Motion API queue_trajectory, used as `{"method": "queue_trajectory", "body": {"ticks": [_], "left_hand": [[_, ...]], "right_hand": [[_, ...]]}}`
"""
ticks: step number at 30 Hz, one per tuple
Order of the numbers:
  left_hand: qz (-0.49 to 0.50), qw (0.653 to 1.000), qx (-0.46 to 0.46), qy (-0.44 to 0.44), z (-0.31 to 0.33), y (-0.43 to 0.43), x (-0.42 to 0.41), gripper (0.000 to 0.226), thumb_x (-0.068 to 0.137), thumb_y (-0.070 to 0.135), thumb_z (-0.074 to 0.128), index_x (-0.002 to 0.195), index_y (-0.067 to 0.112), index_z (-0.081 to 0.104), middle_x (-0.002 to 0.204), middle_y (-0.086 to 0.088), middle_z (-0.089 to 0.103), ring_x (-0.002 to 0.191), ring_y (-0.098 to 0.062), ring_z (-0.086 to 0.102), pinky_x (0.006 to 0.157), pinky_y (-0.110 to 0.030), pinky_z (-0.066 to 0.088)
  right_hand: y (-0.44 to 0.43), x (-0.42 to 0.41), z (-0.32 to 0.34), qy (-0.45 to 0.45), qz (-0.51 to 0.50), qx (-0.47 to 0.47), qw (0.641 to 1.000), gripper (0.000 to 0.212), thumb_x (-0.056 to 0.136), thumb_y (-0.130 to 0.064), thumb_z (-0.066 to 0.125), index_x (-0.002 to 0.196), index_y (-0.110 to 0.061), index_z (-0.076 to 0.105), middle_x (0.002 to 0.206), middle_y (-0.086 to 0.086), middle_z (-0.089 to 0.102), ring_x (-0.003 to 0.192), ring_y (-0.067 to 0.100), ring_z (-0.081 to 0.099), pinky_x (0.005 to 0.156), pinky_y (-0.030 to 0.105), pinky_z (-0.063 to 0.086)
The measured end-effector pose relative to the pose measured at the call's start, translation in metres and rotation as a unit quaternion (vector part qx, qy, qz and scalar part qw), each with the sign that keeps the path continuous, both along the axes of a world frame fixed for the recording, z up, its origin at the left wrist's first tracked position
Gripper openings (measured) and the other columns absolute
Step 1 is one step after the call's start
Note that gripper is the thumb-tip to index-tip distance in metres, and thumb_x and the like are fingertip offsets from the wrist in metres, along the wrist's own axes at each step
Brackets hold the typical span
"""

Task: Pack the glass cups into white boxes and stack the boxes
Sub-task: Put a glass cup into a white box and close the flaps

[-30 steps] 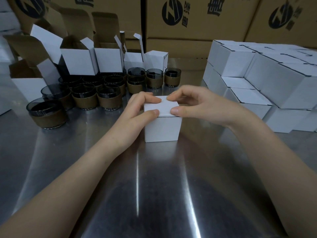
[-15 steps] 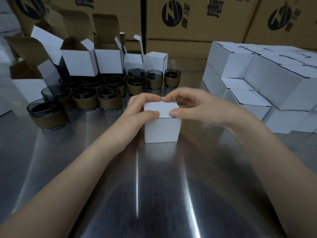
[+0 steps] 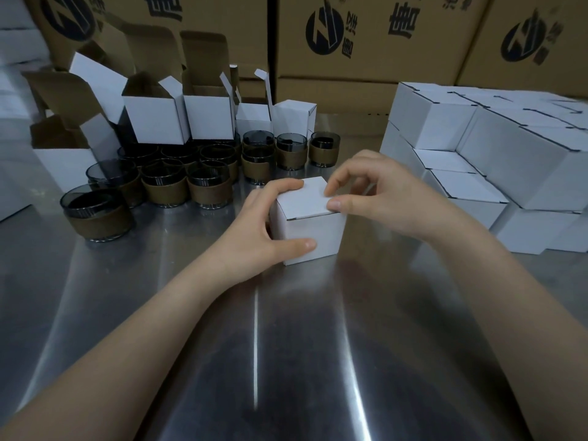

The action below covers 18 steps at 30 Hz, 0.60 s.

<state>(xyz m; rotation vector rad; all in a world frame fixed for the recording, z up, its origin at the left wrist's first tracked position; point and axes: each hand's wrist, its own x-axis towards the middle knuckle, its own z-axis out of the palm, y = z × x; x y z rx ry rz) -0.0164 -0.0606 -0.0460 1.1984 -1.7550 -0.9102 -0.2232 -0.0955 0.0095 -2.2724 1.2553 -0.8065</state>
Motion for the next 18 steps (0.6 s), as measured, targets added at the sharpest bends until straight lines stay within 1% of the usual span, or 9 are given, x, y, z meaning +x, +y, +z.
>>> {"method": "queue_trajectory", "body": {"ticks": [2,3,5,8,10,12,15,16,18], "left_hand": [[0.016,0.999,-0.022,-0.018,-0.002,-0.002,0.000,0.073,0.077,0.016,0.082,0.134,0.039,0.043,0.137,0.005,0.041,0.122,-0.005,0.045,0.098,-0.020,0.046],[0.027,0.999,-0.031,-0.019,-0.004,-0.003,0.000,0.074,0.075,0.017,0.083,0.134,0.038,0.043,0.136,0.005,0.042,0.121,-0.005,0.047,0.098,-0.023,0.048],[0.056,0.997,-0.048,-0.012,-0.007,-0.005,0.000,0.075,0.072,0.019,0.086,0.133,0.036,0.045,0.134,0.007,0.046,0.120,-0.007,0.049,0.099,-0.034,0.050],[0.099,0.992,-0.071,-0.013,-0.010,-0.005,-0.001,0.077,0.068,0.027,0.088,0.132,0.038,0.046,0.130,0.010,0.050,0.119,-0.009,0.050,0.100,-0.042,0.049],[0.126,0.989,-0.082,-0.011,-0.009,-0.003,-0.001,0.078,0.064,0.039,0.085,0.132,0.039,0.046,0.128,0.012,0.051,0.119,-0.009,0.050,0.099,-0.043,0.049],[0.151,0.984,-0.089,-0.010,-0.007,-0.002,-0.001,0.080,0.061,0.047,0.078,0.134,0.037,0.044,0.130,0.012,0.051,0.120,-0.008,0.050,0.099,-0.042,0.049],[0.184,0.978,-0.101,-0.014,-0.003,0.002,-0.002,0.084,0.059,0.049,0.073,0.136,0.037,0.041,0.132,0.012,0.050,0.122,-0.010,0.049,0.099,-0.043,0.049],[0.194,0.975,-0.108,-0.018,-0.002,0.004,-0.002,0.086,0.057,0.051,0.072,0.136,0.037,0.040,0.131,0.013,0.049,0.122,-0.010,0.048,0.099,-0.042,0.048],[0.207,0.970,-0.126,-0.028,0.000,0.006,-0.004,0.090,0.057,0.053,0.069,0.139,0.035,0.038,0.129,0.016,0.046,0.122,-0.007,0.045,0.100,-0.038,0.046]], "right_hand": [[0.001,0.000,0.000,0.004,-0.001,-0.005,1.000,0.007,0.081,-0.021,0.076,0.086,-0.025,0.071,0.094,-0.009,0.057,0.072,-0.001,0.052,0.068,0.011,0.038],[0.001,0.000,-0.001,0.008,-0.001,-0.009,1.000,0.006,0.082,-0.022,0.074,0.085,-0.026,0.071,0.091,-0.011,0.059,0.070,-0.004,0.052,0.065,0.008,0.037],[0.002,0.002,-0.002,0.015,-0.004,-0.014,1.000,0.002,0.084,-0.030,0.071,0.084,-0.028,0.070,0.089,-0.012,0.063,0.070,-0.007,0.053,0.064,0.010,0.037],[0.005,0.007,-0.006,0.016,-0.019,-0.008,1.000,0.023,0.079,-0.053,0.066,0.088,-0.032,0.065,0.087,-0.015,0.063,0.071,-0.008,0.053,0.063,0.018,0.039],[0.008,0.013,-0.009,0.022,-0.030,-0.008,0.999,0.040,0.071,-0.067,0.063,0.096,-0.036,0.061,0.093,-0.020,0.060,0.078,-0.008,0.053,0.064,0.018,0.040],[0.010,0.019,-0.014,0.035,-0.039,-0.014,0.999,0.056,0.063,-0.077,0.058,0.104,-0.039,0.055,0.103,-0.020,0.057,0.089,-0.006,0.051,0.069,0.014,0.038],[0.013,0.031,-0.024,0.025,-0.058,-0.017,0.998,0.073,0.057,-0.081,0.056,0.117,-0.039,0.049,0.116,-0.014,0.051,0.104,0.002,0.047,0.073,0.013,0.034],[0.015,0.035,-0.027,0.011,-0.066,-0.020,0.998,0.075,0.058,-0.079,0.058,0.120,-0.038,0.048,0.117,-0.013,0.049,0.104,0.003,0.047,0.072,0.012,0.034],[0.016,0.040,-0.031,-0.025,-0.079,-0.029,0.996,0.072,0.062,-0.073,0.065,0.122,-0.037,0.047,0.116,-0.013,0.047,0.102,0.003,0.047,0.071,0.013,0.034]]}}
